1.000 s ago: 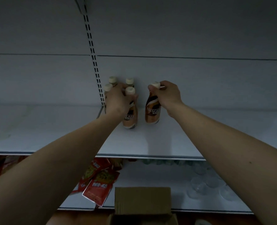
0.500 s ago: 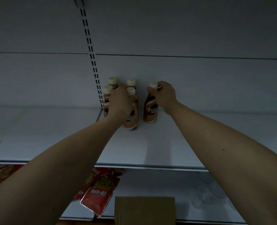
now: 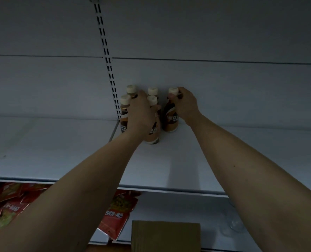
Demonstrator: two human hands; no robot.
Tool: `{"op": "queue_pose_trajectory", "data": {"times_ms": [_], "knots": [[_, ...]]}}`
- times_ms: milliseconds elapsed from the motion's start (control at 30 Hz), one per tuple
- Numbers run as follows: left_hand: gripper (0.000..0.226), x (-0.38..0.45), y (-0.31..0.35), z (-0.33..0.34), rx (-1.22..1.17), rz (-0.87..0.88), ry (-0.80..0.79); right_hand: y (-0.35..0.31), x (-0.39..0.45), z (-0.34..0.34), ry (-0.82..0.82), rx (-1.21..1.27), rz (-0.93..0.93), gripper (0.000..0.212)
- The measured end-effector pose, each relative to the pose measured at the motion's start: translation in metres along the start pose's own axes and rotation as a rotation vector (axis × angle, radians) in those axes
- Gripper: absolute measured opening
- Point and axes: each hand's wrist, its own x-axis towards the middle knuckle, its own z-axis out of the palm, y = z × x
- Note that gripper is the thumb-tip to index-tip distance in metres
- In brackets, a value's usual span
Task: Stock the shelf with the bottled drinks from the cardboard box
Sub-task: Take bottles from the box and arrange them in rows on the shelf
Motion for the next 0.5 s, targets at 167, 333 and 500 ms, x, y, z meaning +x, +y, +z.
{"op": "queue_pose_trajectory", "data": {"times_ms": [167, 333, 500], "knots": [[0.028, 0.003, 0.000, 0.002, 0.027, 0.006, -0.002, 0.001, 0.000, -0.001, -0.023, -0.018, -0.003, 0.027], [0.032, 0.001, 0.001, 0.002, 0.037, 0.012, -0.003, -0.003, 0.003, -0.004, -0.058, -0.066, 0.034, 0.033], [0.043, -0.001, 0.006, -0.001, 0.095, -0.010, -0.099, -0.009, -0.005, -0.010, -0.132, -0.112, 0.166, 0.059]]}}
